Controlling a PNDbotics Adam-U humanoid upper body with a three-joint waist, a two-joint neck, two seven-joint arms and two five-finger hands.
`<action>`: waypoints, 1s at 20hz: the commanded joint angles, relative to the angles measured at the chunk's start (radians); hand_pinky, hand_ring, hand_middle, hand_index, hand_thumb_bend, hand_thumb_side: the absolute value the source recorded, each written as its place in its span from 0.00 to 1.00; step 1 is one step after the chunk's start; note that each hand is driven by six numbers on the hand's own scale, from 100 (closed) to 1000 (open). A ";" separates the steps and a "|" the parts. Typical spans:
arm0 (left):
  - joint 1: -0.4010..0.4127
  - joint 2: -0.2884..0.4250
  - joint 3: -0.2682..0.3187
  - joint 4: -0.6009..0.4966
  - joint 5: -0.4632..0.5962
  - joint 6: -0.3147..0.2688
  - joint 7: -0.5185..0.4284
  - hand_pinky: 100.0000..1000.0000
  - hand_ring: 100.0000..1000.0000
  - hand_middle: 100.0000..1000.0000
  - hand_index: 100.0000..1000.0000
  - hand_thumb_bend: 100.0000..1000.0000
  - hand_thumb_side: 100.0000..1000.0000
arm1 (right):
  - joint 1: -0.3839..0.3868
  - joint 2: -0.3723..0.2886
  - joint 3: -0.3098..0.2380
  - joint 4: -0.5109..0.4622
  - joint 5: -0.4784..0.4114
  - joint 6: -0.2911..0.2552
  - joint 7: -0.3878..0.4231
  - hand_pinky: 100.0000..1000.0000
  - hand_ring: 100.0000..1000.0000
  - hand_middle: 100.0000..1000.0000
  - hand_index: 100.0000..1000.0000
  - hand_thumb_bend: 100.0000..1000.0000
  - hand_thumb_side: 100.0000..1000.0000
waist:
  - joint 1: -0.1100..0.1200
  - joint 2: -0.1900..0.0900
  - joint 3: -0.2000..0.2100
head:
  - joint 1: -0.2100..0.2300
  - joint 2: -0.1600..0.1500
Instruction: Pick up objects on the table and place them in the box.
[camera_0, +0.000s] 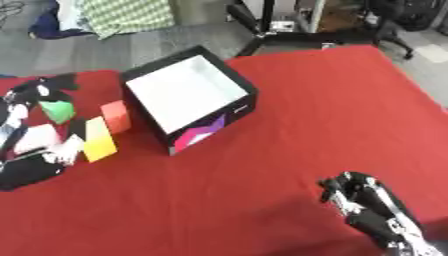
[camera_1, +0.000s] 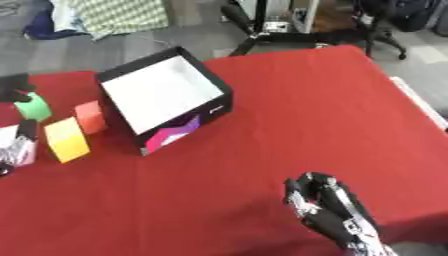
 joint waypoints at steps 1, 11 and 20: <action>-0.018 0.141 -0.018 -0.015 -0.051 0.097 -0.140 0.77 0.73 0.76 0.97 0.00 0.58 | 0.001 -0.017 0.001 -0.016 0.002 0.002 0.001 0.82 0.41 0.15 0.39 0.00 0.15 | 0.018 -0.007 -0.006 | 0.000 -0.002; -0.191 0.197 -0.072 0.101 -0.139 0.308 -0.471 0.77 0.75 0.78 0.98 0.00 0.63 | 0.003 -0.020 0.005 -0.015 0.003 0.005 0.003 0.82 0.41 0.15 0.39 0.00 0.15 | 0.019 -0.008 -0.021 | 0.000 -0.002; -0.299 0.116 -0.106 0.376 -0.274 0.247 -0.494 0.76 0.76 0.78 0.97 0.05 0.62 | 0.005 -0.019 0.006 -0.014 0.002 0.007 0.005 0.82 0.41 0.15 0.39 0.00 0.14 | 0.018 -0.010 -0.025 | 0.005 -0.002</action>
